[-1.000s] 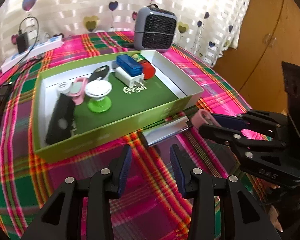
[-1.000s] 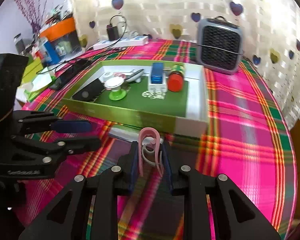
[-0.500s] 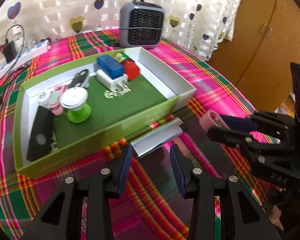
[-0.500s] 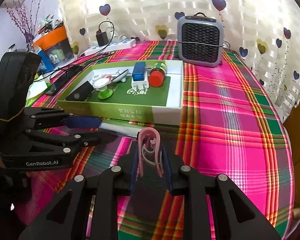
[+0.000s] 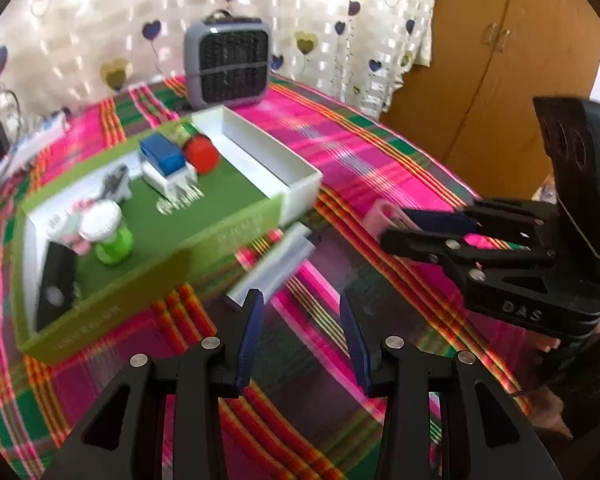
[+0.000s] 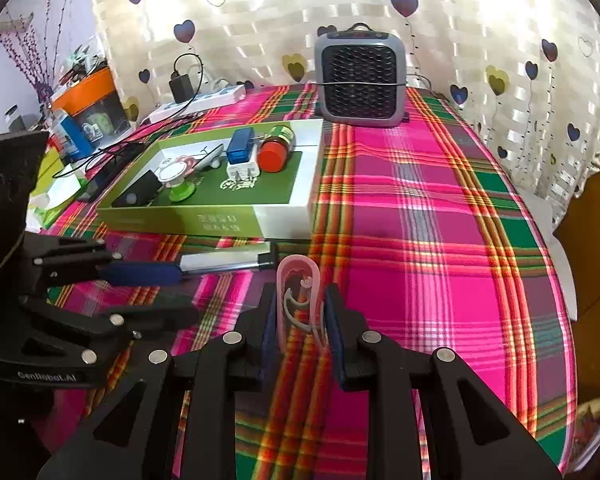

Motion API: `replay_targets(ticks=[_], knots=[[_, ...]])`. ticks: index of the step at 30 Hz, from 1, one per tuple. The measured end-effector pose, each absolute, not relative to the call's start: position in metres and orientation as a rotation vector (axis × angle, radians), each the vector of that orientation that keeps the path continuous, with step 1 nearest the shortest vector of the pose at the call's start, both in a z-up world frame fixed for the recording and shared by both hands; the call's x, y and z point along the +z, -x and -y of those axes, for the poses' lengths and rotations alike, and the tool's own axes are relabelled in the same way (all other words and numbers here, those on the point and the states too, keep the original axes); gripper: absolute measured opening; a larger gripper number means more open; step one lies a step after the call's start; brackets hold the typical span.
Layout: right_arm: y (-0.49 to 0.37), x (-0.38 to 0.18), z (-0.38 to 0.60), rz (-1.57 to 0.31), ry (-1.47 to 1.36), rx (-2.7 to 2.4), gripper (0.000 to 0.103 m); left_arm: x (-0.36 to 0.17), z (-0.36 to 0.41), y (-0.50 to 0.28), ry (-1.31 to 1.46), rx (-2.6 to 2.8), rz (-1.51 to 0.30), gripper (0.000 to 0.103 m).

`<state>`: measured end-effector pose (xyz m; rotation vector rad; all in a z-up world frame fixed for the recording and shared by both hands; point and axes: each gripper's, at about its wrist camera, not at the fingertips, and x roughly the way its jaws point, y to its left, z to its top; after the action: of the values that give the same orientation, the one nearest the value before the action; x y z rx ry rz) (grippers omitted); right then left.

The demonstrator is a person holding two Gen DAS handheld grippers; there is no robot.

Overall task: Organize rigid objects
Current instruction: 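Grasp the silver rectangular item with the left tool while the right tool holds the pink clip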

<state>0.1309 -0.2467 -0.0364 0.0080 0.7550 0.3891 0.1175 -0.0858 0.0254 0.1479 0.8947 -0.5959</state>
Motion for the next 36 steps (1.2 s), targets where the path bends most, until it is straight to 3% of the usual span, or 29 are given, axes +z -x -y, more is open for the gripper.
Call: replay_targets(ticks=[36], knots=[[-0.136, -0.045, 0.258, -0.783, -0.037, 0.401, 0.024, 0.008, 0.127, -0.153, -0.269, -0.535, -0.936, 0.038]])
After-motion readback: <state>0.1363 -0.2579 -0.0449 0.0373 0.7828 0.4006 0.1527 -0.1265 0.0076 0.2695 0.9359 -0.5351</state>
